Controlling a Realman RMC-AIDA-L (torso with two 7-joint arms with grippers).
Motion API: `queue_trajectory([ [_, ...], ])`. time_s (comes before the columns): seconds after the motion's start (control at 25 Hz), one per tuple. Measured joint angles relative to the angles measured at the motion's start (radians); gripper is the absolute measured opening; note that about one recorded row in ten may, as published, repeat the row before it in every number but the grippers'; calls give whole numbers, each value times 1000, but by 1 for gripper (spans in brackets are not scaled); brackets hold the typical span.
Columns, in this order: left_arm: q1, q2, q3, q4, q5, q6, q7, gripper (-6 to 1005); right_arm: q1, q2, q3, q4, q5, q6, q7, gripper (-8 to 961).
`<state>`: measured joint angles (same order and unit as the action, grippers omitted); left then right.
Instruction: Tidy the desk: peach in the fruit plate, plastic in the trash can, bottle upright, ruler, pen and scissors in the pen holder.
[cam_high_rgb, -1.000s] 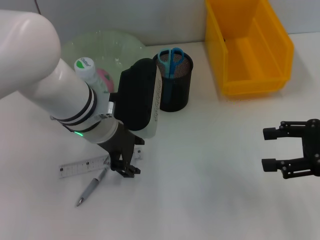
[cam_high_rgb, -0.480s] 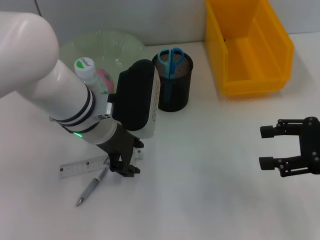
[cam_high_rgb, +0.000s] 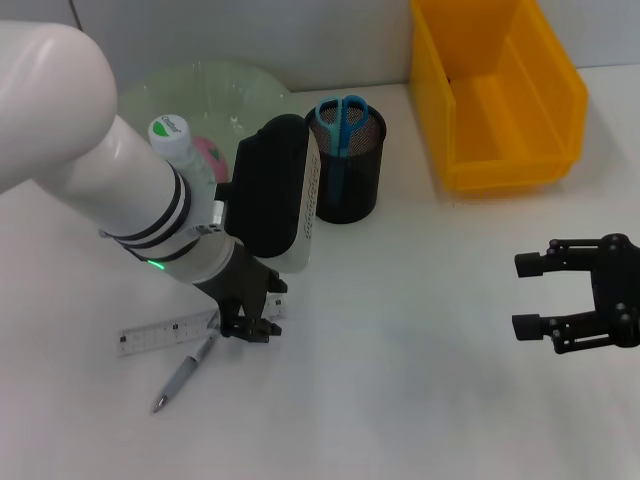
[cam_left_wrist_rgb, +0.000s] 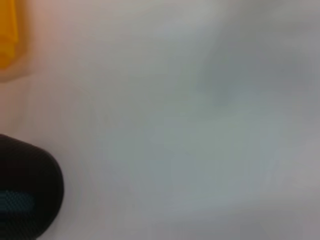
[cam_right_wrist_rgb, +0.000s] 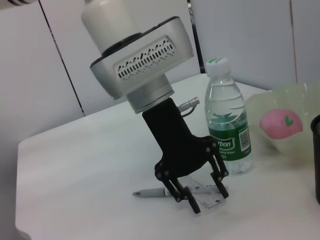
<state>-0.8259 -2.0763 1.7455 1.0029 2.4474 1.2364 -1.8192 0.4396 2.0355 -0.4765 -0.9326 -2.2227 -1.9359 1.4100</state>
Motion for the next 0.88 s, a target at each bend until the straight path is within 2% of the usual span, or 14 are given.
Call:
queue_trajectory([
  [0.88, -4, -2, -13, -16, -2, -2, -1, 425, 4, 2, -6, 0, 0, 2, 0, 809],
])
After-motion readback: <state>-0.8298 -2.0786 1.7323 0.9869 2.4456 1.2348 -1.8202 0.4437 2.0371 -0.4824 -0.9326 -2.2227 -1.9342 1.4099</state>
